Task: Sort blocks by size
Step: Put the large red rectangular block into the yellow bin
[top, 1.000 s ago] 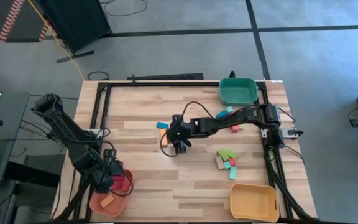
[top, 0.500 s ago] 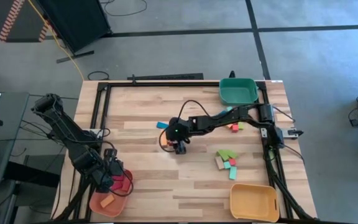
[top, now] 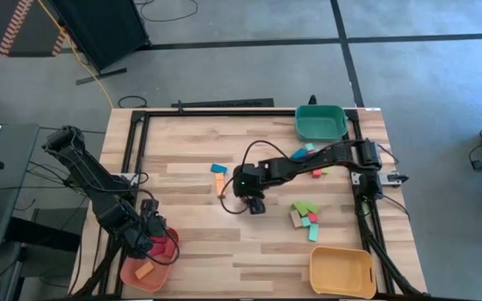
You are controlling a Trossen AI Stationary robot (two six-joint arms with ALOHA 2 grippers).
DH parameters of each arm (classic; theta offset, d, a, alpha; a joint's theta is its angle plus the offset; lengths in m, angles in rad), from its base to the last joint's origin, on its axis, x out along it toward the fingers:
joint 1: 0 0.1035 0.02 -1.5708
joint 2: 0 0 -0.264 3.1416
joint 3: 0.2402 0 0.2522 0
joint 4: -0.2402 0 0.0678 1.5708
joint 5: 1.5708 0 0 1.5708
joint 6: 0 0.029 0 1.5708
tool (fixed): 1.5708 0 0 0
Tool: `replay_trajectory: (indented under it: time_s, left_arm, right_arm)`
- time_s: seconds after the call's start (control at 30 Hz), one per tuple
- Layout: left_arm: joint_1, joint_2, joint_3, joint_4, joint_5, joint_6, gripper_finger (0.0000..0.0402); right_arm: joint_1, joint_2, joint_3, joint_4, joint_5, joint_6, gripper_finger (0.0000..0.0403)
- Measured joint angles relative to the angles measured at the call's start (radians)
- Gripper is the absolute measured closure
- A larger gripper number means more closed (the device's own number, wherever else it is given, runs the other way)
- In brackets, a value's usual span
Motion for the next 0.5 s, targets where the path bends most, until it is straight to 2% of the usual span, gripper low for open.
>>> replay_trajectory:
  time_s: [0.23,0.33,0.5]
  left_arm:
    - [0.000,0.000,0.000,0.000,-0.006,0.000,0.0162]
    - [0.000,0.000,0.000,0.000,-0.008,0.000,0.0162]
    - [0.000,0.000,0.000,0.000,-0.008,0.000,0.0162]
  right_arm:
    - [0.034,-0.046,0.000,-0.088,0.005,0.040,0.0113]
    - [0.033,-0.057,0.002,-0.063,0.051,0.188,0.0113]
    - [-0.001,-0.040,0.002,-0.020,0.063,0.534,0.0113]
